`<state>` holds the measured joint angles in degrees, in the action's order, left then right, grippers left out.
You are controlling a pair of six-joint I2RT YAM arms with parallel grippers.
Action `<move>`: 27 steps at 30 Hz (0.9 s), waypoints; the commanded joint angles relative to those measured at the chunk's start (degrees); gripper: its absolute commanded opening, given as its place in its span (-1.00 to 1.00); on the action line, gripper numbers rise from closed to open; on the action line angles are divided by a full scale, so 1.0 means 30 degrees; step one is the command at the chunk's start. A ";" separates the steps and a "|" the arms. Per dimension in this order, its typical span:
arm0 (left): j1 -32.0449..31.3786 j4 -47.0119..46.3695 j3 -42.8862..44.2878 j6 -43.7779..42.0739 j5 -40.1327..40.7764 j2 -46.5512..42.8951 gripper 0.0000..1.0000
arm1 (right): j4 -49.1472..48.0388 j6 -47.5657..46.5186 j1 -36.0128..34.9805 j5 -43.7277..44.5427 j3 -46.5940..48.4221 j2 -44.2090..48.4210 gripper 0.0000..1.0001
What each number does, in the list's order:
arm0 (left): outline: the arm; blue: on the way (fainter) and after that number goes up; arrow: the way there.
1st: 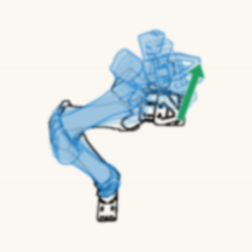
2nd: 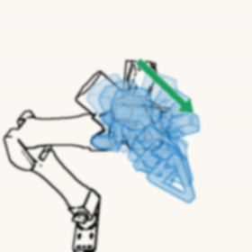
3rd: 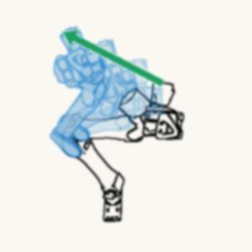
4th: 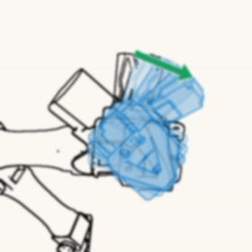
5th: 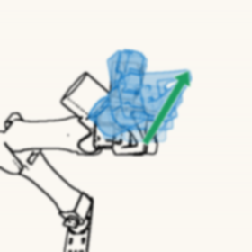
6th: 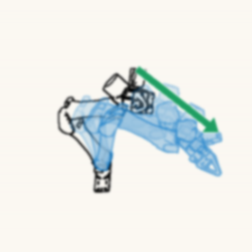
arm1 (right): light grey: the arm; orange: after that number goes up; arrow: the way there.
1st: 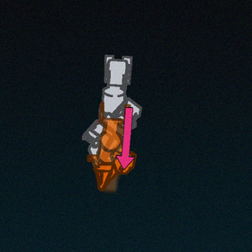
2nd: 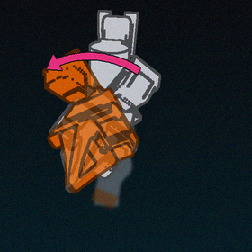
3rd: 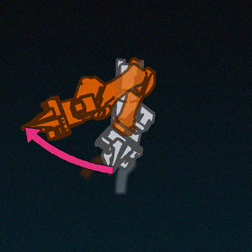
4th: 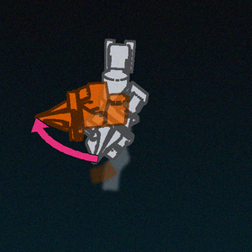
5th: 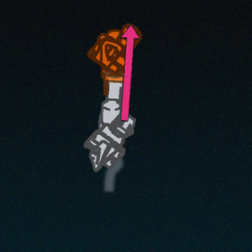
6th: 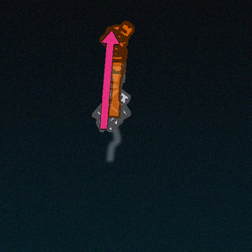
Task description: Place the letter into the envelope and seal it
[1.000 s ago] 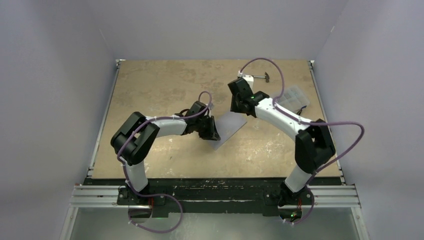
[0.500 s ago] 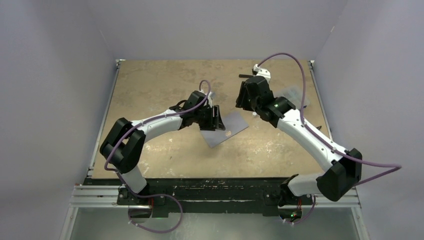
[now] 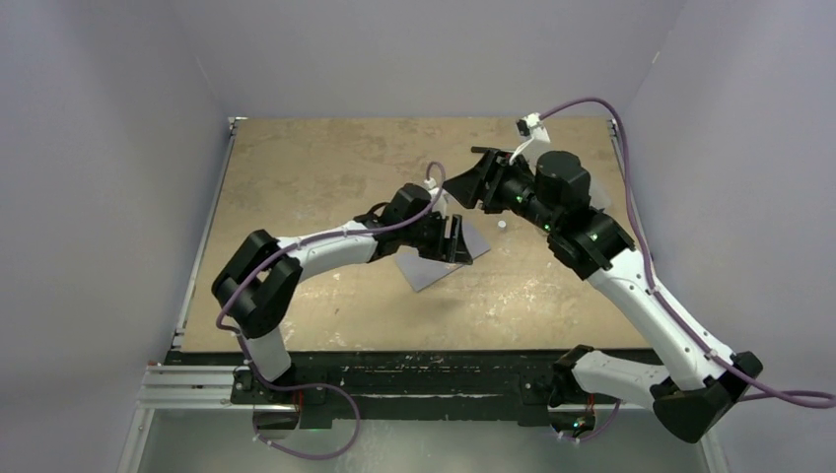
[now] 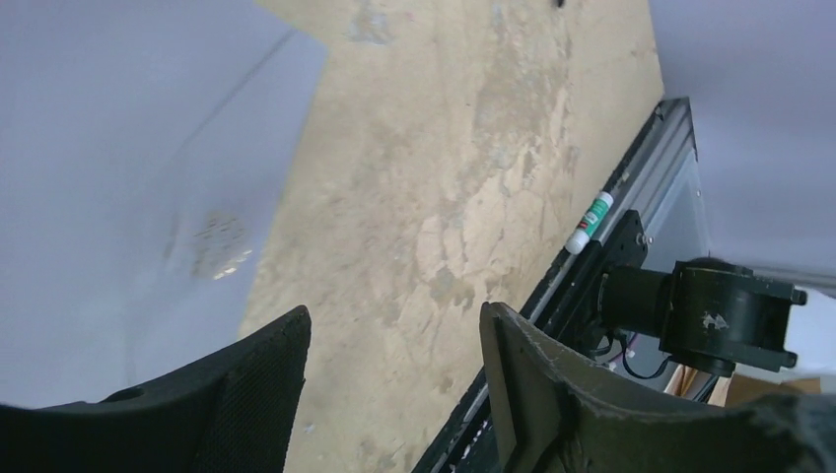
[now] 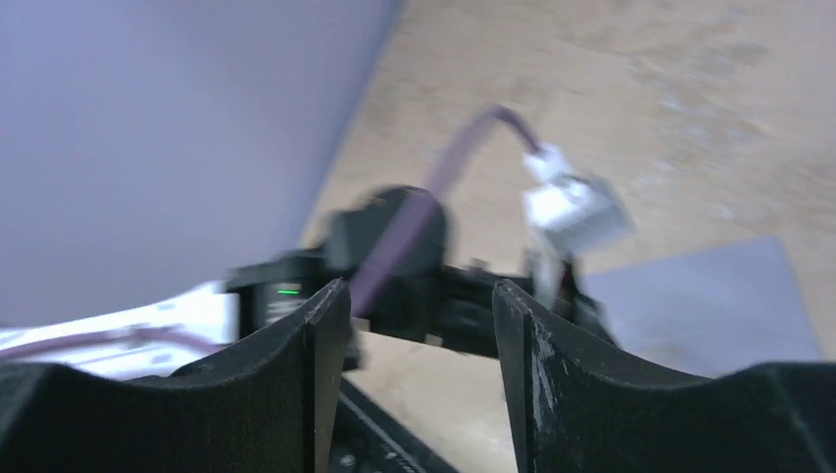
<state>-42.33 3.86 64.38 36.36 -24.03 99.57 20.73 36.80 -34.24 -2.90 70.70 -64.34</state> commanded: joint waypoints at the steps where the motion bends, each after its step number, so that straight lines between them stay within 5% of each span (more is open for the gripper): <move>1: -0.1798 -0.3176 0.0676 -0.0066 -0.1035 0.1440 0.19 | -0.4450 0.1838 -0.0101 -0.4705 -0.0342 0.0954 0.15; 5: -0.4176 -0.4344 0.1684 -0.0384 -0.0899 0.3126 0.02 | -0.6412 0.3134 -0.0145 -0.7058 0.0373 0.0411 0.11; 11: -0.7013 -0.2846 0.6764 -0.2127 -0.0089 0.7195 -0.17 | -0.3966 0.2860 -0.0525 -0.6650 0.3059 -0.1500 0.06; 16: -0.7907 -0.2195 1.0136 -0.2759 0.0225 1.0413 -0.36 | -0.3789 0.2366 -0.0719 -0.6826 0.2153 -0.1825 0.02; 27: -0.9611 -0.5064 1.2894 -0.3738 -0.0397 1.3681 -0.49 | -0.4330 0.1893 -0.2405 -0.6956 0.2282 -0.3414 -0.03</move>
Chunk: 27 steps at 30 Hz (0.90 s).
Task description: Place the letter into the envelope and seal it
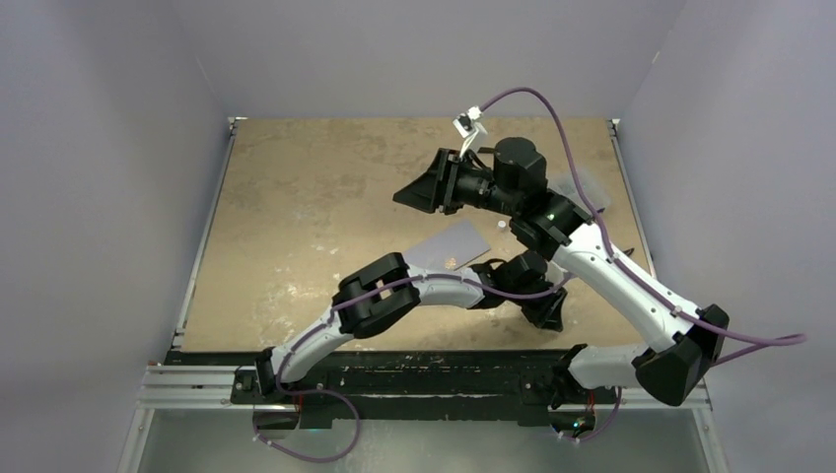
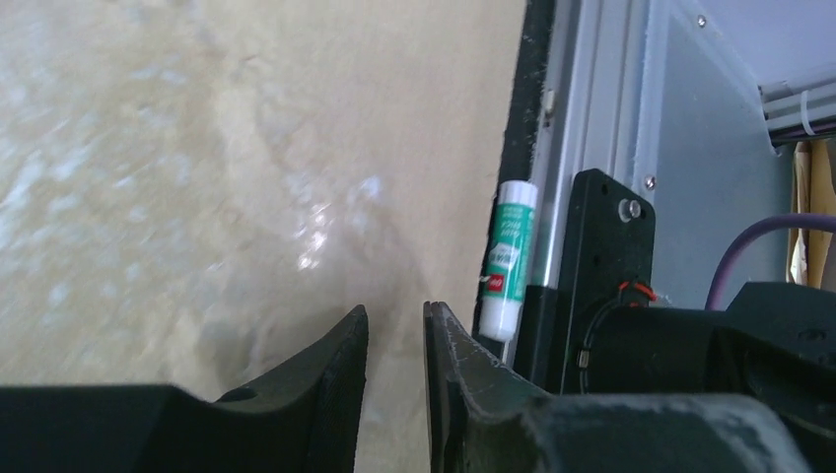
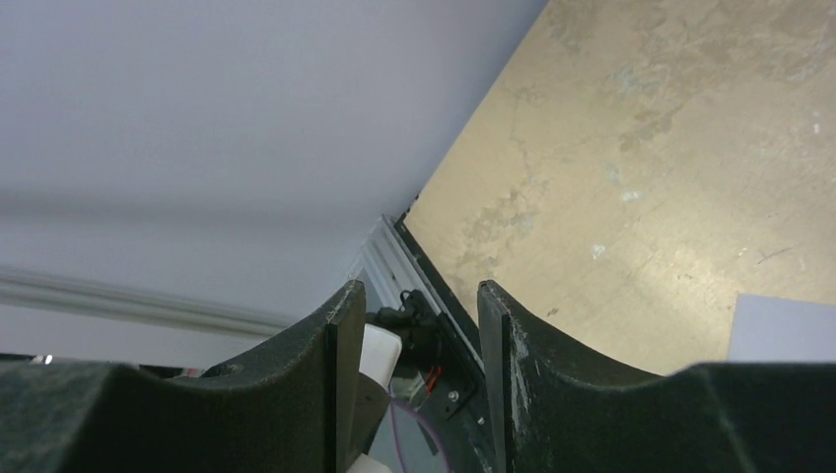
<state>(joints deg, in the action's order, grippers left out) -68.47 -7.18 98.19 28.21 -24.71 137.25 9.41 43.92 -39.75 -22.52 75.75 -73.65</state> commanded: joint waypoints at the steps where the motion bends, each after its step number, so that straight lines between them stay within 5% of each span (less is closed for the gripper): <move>1: -0.1020 -0.1188 0.2146 -0.1063 -0.0106 0.1435 -0.53 | -0.0606 -0.0423 -0.0666 -0.0492 0.0658 -0.0432 -0.04; 27: -0.2559 0.0703 0.6101 -0.1043 0.0197 0.4659 -0.60 | 0.0525 -0.0534 -0.1165 0.0753 -0.1198 0.0108 -0.03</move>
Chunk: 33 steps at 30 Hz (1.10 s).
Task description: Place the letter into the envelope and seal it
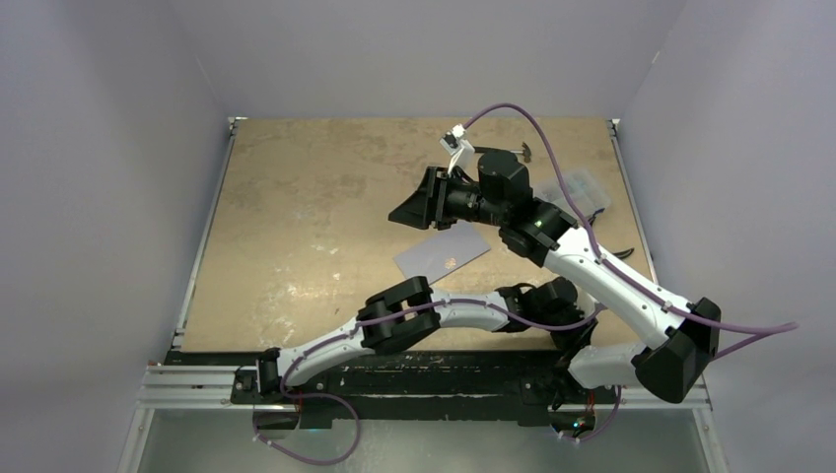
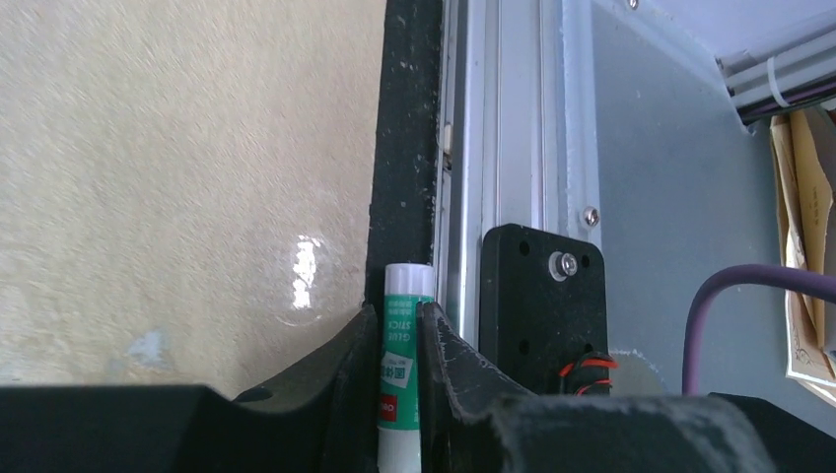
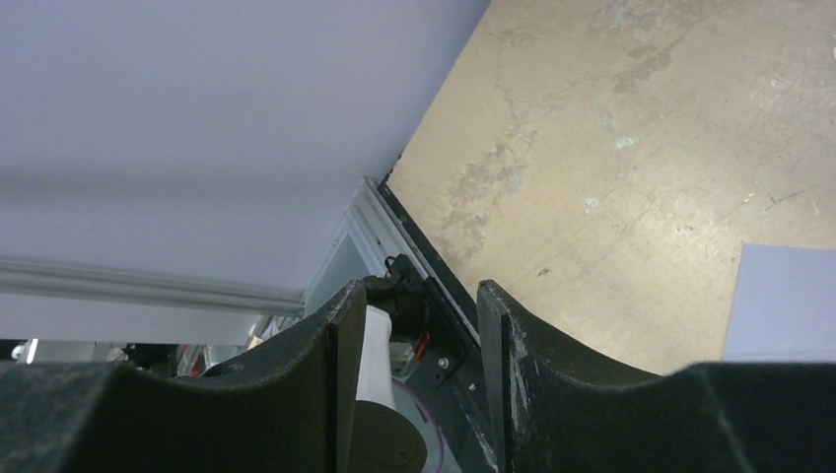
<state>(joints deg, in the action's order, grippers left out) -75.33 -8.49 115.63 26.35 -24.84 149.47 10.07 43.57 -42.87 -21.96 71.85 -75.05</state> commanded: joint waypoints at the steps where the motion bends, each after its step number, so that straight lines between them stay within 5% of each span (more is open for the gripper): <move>1: -0.0303 0.1308 0.0173 -0.0392 0.0376 0.0522 -0.60 | 0.0322 -0.0419 -0.0109 0.0578 0.0059 0.0581 -0.03; 14: -0.0320 0.2760 0.0382 -0.1821 0.0036 0.0669 -0.44 | 0.0696 -0.0403 -0.0123 0.0547 0.0007 0.0770 -0.03; 33: -0.0554 0.6633 0.1267 -0.4287 0.2124 0.2241 -0.50 | 0.0355 0.0415 -0.0121 -0.0789 0.0281 0.1201 -0.02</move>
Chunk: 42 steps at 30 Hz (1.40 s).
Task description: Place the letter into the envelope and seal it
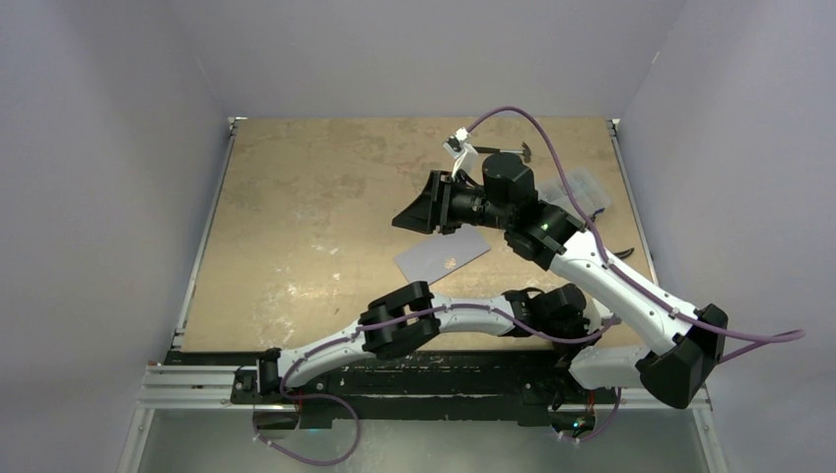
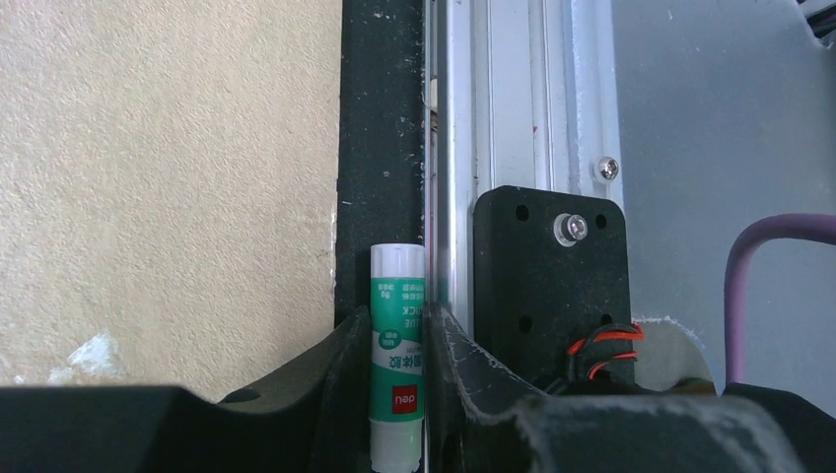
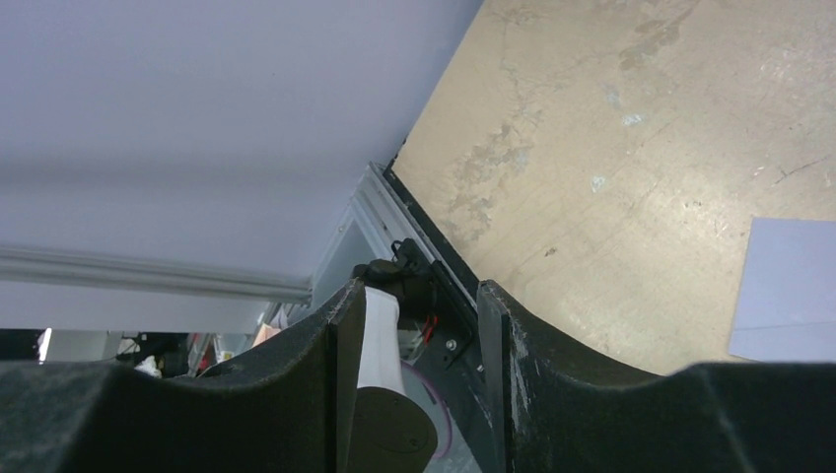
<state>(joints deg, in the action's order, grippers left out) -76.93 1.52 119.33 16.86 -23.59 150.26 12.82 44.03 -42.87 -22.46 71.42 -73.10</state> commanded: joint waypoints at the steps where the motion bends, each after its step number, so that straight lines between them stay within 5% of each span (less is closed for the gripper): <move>1: -0.0022 0.3514 0.0210 -0.1177 0.1954 0.2111 -0.51 | -0.0569 0.0279 -0.0116 -0.0628 0.0420 0.0509 -0.02; 6: 0.0007 0.4564 0.0819 -0.0844 0.3546 0.2414 -0.60 | -0.0836 0.0430 -0.0114 -0.0657 -0.0012 0.0489 -0.02; 12: -0.0051 0.4424 0.0150 -0.1327 0.3932 0.2073 -0.29 | -0.1050 0.0530 -0.0119 -0.0703 -0.0247 0.0452 -0.02; 20: -0.0495 0.5442 0.0587 -0.2469 0.4802 0.2650 -0.23 | -0.1118 0.0569 -0.0123 -0.0659 -0.0281 0.0453 -0.02; 26: -0.0637 0.6693 0.1249 -0.2549 0.6599 0.3418 -0.46 | -0.1276 0.0647 -0.0120 -0.0602 -0.0437 0.0548 -0.02; 34: -0.0637 0.7451 0.0978 -0.3605 0.6262 0.3757 -0.49 | -0.1468 0.0819 -0.0123 -0.0629 -0.0634 0.0548 -0.02; 42: -0.0637 0.6922 0.0804 -0.4344 0.5499 0.3059 -1.00 | -0.1355 0.0932 -0.0123 -0.0607 -0.0196 0.0490 -0.02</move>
<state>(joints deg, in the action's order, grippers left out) -79.70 9.47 126.17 9.74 -13.10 152.79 11.03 46.37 -42.87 -23.59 69.71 -73.10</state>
